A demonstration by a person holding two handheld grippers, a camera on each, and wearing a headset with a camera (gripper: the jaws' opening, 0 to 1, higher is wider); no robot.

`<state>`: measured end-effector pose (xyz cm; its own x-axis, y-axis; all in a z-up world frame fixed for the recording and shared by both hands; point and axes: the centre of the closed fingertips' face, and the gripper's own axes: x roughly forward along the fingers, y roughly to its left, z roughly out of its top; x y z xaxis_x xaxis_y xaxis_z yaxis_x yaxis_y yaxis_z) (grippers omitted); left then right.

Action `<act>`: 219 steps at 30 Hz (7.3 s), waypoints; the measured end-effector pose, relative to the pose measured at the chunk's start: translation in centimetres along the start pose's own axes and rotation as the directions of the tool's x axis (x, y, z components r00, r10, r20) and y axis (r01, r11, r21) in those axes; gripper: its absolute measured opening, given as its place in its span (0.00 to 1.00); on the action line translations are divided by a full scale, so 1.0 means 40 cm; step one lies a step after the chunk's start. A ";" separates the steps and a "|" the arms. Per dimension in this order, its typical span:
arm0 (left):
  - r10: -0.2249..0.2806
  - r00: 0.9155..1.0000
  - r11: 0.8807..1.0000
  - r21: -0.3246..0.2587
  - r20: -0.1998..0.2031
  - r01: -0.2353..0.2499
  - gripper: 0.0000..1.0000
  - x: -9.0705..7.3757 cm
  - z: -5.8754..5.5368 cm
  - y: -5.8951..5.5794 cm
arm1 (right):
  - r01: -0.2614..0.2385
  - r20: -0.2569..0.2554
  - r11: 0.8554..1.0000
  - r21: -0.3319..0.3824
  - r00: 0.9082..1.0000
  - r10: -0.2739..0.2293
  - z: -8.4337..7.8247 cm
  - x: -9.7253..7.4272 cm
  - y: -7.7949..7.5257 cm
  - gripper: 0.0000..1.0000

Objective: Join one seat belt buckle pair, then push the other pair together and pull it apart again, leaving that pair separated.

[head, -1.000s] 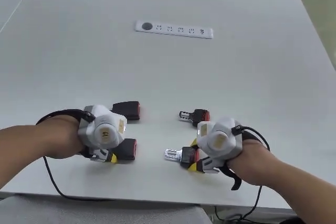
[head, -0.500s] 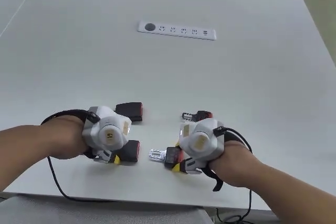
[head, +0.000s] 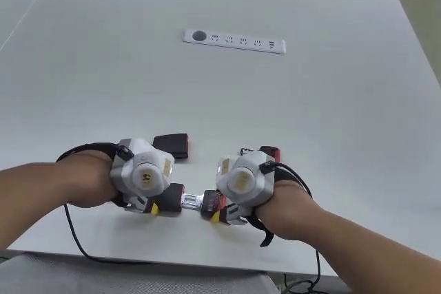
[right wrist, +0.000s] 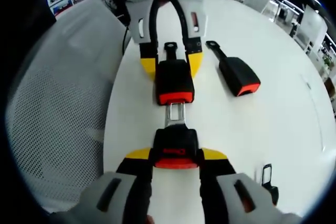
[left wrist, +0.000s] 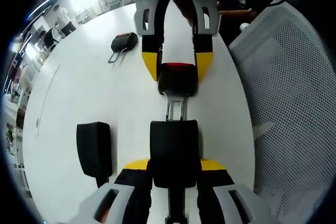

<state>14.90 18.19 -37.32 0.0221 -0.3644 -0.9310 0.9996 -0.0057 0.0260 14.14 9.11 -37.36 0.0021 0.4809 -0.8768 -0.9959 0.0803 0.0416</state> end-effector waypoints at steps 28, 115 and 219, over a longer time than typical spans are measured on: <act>-0.023 0.999 0.999 0.035 0.022 0.022 0.33 0.002 0.001 -0.002 | -0.003 0.029 1.000 -0.022 1.000 0.003 0.045 0.018 -0.002 0.33; 0.147 0.987 0.988 -0.056 0.066 -0.143 0.31 -0.109 0.056 0.126 | 0.073 0.132 0.997 0.034 0.988 -0.077 0.033 -0.107 -0.103 0.33; 0.040 0.999 0.998 0.039 -0.008 -0.040 0.32 -0.006 -0.003 0.263 | 0.051 -0.021 0.996 -0.075 0.998 -0.053 0.058 -0.001 -0.268 0.33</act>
<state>25.43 18.34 -36.86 0.0621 -0.3569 -0.9321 0.9966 -0.0277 0.0771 25.01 10.26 -36.66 0.0526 0.4577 -0.8875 -0.9985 0.0386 -0.0393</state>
